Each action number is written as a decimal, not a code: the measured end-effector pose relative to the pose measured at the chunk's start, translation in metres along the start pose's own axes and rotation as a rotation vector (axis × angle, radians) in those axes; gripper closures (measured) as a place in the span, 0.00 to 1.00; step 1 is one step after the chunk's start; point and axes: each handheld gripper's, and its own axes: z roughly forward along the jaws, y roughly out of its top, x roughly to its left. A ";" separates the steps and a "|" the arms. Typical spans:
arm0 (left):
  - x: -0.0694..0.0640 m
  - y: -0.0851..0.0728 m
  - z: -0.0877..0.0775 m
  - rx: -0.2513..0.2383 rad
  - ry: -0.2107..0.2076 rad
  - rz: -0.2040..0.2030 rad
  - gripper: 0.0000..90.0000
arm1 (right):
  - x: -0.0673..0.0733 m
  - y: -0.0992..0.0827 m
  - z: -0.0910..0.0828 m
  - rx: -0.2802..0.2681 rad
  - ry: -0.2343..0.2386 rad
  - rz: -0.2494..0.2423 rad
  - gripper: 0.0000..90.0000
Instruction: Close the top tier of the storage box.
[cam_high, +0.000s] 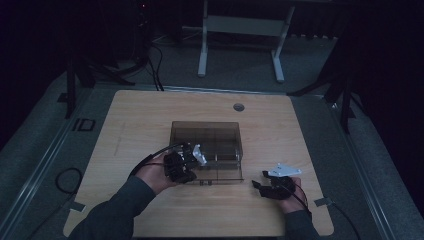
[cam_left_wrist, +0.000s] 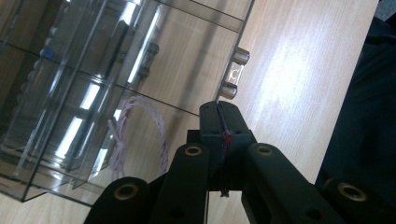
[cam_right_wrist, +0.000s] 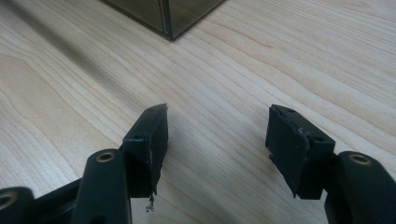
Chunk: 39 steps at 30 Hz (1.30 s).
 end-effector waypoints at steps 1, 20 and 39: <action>0.000 0.000 0.001 0.000 -0.001 -0.001 1.00 | 0.000 0.000 0.000 0.000 0.000 0.000 0.44; -0.009 -0.002 0.015 0.012 -0.022 0.008 1.00 | 0.000 0.000 0.000 0.000 0.000 0.000 0.44; -0.013 -0.001 0.027 0.050 -0.015 0.019 1.00 | 0.000 0.000 0.000 -0.001 0.000 0.001 0.44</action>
